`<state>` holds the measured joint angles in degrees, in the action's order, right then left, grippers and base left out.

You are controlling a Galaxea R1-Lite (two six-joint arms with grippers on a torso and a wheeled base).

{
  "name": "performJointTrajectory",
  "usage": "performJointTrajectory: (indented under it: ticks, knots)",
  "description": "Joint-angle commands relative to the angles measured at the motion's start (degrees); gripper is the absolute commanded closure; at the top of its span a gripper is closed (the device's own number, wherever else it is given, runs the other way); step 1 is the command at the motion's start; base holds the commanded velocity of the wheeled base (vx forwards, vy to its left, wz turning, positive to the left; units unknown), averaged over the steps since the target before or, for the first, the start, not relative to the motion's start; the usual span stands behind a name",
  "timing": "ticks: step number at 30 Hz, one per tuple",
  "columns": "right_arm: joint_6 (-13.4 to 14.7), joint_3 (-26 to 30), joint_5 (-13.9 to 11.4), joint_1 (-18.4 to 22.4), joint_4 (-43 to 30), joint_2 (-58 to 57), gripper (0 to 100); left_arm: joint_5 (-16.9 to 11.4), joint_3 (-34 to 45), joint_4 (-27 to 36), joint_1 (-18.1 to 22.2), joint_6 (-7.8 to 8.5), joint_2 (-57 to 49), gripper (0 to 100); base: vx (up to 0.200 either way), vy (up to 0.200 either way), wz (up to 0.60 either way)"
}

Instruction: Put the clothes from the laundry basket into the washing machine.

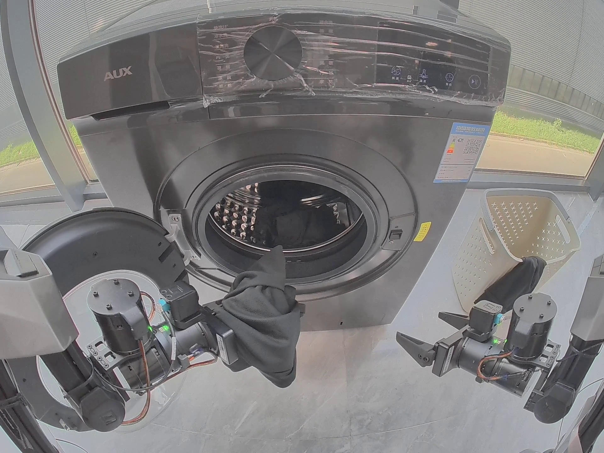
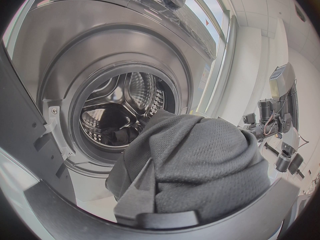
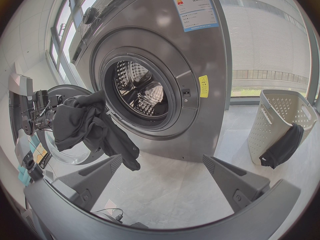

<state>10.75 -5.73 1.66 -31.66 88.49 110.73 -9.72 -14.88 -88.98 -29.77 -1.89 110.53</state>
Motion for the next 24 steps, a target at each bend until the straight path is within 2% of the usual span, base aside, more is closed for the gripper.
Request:
performJointTrajectory:
  ticks: [1, 6, 24]
  knots:
    - [0.0, 0.0, 0.0, -0.2, 0.0, 0.2, 0, 0.0, -0.4, -0.5, 0.0, -0.04, 1.2, 100, 0.2, 0.0, 0.0]
    - [0.0, 0.0, 0.0, -0.2, 0.0, 0.2, 0, 0.1, -0.6, -0.5, -0.7, -0.04, 1.7, 100, 0.2, 0.0, 0.0]
    - [0.0, 0.0, 0.1, -0.8, 0.0, 0.2, 0, 1.0, -1.6, -0.5, -1.7, 0.13, 1.9, 100, 0.0, 0.0, 0.0]
